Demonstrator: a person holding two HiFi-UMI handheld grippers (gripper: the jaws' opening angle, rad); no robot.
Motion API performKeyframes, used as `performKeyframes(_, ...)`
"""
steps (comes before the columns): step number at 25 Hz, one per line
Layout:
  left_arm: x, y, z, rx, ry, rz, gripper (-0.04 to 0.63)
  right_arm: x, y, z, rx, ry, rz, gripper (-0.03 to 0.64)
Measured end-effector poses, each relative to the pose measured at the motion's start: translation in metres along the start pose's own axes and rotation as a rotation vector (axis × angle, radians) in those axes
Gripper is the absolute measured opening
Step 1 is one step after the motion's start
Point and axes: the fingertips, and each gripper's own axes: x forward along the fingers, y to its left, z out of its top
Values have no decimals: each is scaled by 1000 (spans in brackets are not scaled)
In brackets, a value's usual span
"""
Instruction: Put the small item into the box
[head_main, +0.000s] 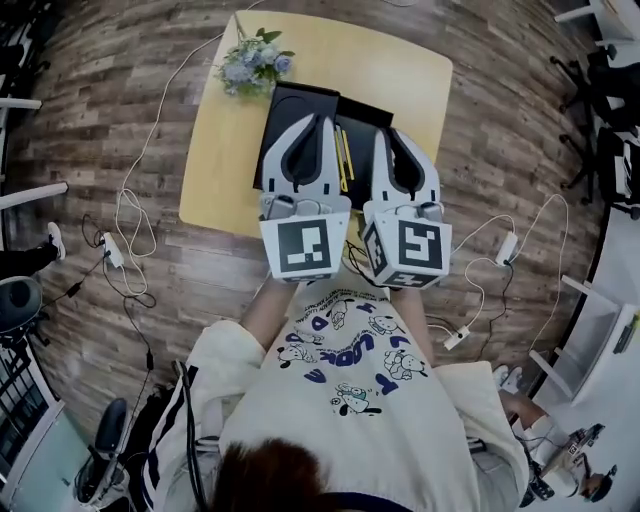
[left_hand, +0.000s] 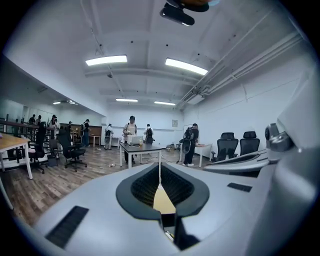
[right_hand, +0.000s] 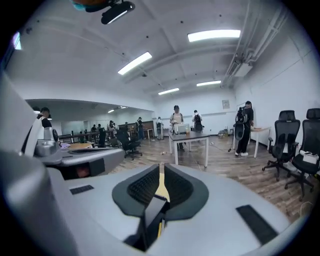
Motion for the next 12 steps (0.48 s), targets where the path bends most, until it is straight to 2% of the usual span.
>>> performKeyframes(5, -15, -15, 27, 33, -70, 2, 21, -24, 0, 30, -38, -142, -20, 48)
performKeyframes(12, -39, -23, 53, 77, -137, 23, 21, -49, 3, 52, -36, -243, -14, 48)
